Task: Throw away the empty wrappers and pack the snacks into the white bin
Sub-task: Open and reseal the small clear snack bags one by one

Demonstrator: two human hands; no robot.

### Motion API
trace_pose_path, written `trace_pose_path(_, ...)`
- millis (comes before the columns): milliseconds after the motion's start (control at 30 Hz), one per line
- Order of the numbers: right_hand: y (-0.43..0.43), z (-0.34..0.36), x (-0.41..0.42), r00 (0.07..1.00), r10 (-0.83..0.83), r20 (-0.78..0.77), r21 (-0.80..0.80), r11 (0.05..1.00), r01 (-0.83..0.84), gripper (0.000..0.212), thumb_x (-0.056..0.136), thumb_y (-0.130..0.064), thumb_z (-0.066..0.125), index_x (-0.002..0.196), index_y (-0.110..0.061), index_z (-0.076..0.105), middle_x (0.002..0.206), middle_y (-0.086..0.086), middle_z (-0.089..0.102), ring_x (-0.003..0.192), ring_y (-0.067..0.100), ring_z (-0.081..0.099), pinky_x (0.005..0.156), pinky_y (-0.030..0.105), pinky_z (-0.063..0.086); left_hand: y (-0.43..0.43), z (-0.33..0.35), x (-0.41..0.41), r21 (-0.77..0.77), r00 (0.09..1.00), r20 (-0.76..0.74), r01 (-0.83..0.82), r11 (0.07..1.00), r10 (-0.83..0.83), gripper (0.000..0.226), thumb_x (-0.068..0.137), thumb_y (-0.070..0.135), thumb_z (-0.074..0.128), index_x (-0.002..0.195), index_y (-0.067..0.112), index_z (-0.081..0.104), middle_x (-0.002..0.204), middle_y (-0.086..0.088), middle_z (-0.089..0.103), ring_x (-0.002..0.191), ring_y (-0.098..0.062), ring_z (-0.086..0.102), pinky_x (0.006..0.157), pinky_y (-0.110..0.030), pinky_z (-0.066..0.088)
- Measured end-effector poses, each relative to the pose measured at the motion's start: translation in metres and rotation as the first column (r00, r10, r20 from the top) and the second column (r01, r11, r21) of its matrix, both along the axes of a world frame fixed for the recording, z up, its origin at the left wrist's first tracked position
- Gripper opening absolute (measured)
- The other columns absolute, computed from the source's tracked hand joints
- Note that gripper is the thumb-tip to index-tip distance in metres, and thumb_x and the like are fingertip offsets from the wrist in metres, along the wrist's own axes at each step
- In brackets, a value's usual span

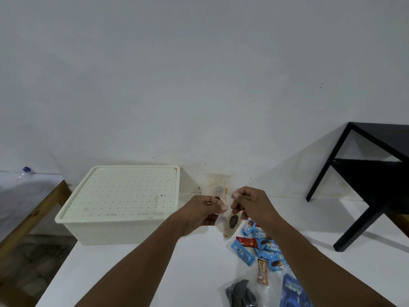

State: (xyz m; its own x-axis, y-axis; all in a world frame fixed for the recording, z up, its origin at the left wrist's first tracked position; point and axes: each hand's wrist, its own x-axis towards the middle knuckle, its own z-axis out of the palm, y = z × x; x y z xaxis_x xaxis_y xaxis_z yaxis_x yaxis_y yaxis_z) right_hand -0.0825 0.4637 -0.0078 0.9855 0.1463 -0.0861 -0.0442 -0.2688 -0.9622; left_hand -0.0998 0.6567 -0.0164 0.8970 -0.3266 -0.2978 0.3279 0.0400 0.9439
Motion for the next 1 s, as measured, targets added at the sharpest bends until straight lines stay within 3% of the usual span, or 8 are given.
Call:
trace_pose_path(67, -0.002, -0.001, 0.001, 1.000, -0.002, -0.004, -0.002, 1.000, 0.002, 0.017, 0.098, -0.014, 0.056, 0.089, -0.010, 0.070, 0.074, 0.009, 0.074, 0.067, 0.021, 0.069, 0.054, 0.029, 0.049, -0.001, 0.000, 0.000, 0.016, 1.000, 0.016, -0.008, 1.000, 0.008, 0.003, 0.085, 0.014, 0.076, 0.082, 0.013, 0.075, 0.077, -0.005, 0.071, 0.088, -0.029, 0.065, 0.074, -0.029, 0.054)
trace_pose_path(267, 0.001, -0.001, 0.001, 0.999, -0.034, -0.032, 0.009, 0.999, 0.035, 0.018, 0.098, -0.017, 0.057, 0.094, -0.005, 0.069, 0.077, 0.009, 0.075, 0.069, 0.021, 0.072, 0.061, 0.033, 0.054, -0.001, -0.002, 0.000, -0.003, 1.000, 0.012, -0.023, 1.000, 0.023, 0.003, 0.084, 0.014, 0.078, 0.081, 0.012, 0.078, 0.083, -0.008, 0.072, 0.092, -0.031, 0.065, 0.077, -0.031, 0.055)
trace_pose_path(433, 0.006, -0.004, 0.000, 0.996, -0.081, -0.041, 0.057, 0.995, 0.083, 0.018, 0.098, -0.018, 0.058, 0.094, -0.005, 0.070, 0.079, 0.011, 0.075, 0.070, 0.021, 0.071, 0.064, 0.034, 0.056, -0.005, -0.008, -0.001, 0.040, 0.999, 0.027, -0.038, 0.998, 0.037, 0.011, 0.081, 0.015, 0.080, 0.087, 0.008, 0.073, 0.081, -0.009, 0.069, 0.088, -0.028, 0.064, 0.070, -0.026, 0.054)
trace_pose_path(600, 0.004, -0.007, 0.002, 0.982, -0.149, -0.114, 0.161, 0.973, 0.166, 0.018, 0.098, -0.017, 0.058, 0.093, -0.005, 0.070, 0.082, 0.016, 0.073, 0.075, 0.025, 0.070, 0.060, 0.032, 0.054, 0.001, -0.015, 0.002, -0.036, 0.999, -0.018, -0.049, 0.998, 0.048, 0.023, 0.087, 0.018, 0.074, 0.102, 0.000, 0.072, 0.103, -0.016, 0.071, 0.095, -0.028, 0.065, 0.091, -0.039, 0.056)
trace_pose_path(733, 0.004, -0.007, 0.002, 0.975, -0.174, -0.139, 0.215, 0.956, 0.201, 0.017, 0.098, -0.017, 0.058, 0.098, -0.004, 0.069, 0.085, 0.016, 0.073, 0.077, 0.024, 0.070, 0.061, 0.032, 0.056, 0.000, -0.019, 0.003, -0.059, 0.996, -0.019, -0.088, 0.994, 0.087, 0.023, 0.092, 0.019, 0.069, 0.104, 0.000, 0.071, 0.100, -0.014, 0.072, 0.094, -0.028, 0.067, 0.086, -0.035, 0.057)
trace_pose_path(900, 0.010, -0.005, 0.004, 0.966, -0.195, -0.168, 0.259, 0.937, 0.234, 0.022, 0.090, -0.026, 0.070, 0.101, -0.006, 0.067, 0.087, 0.015, 0.074, 0.077, 0.025, 0.073, 0.072, 0.040, 0.058, -0.011, -0.020, 0.004, 0.155, 0.952, 0.243, -0.228, 0.961, 0.187, 0.017, 0.095, 0.021, 0.065, 0.081, 0.014, 0.072, 0.081, -0.008, 0.074, 0.080, -0.024, 0.071, 0.078, -0.034, 0.060)
trace_pose_path(1000, 0.011, -0.004, 0.003, 0.962, -0.208, -0.179, 0.264, 0.932, 0.250, 0.026, 0.084, -0.021, 0.077, 0.103, -0.007, 0.065, 0.089, 0.014, 0.074, 0.077, 0.025, 0.073, 0.070, 0.038, 0.058, -0.020, -0.018, 0.004, 0.265, 0.908, 0.371, -0.305, 0.915, 0.196, 0.017, 0.094, 0.020, 0.065, 0.079, 0.016, 0.072, 0.080, -0.008, 0.075, 0.078, -0.028, 0.072, 0.072, -0.033, 0.061)
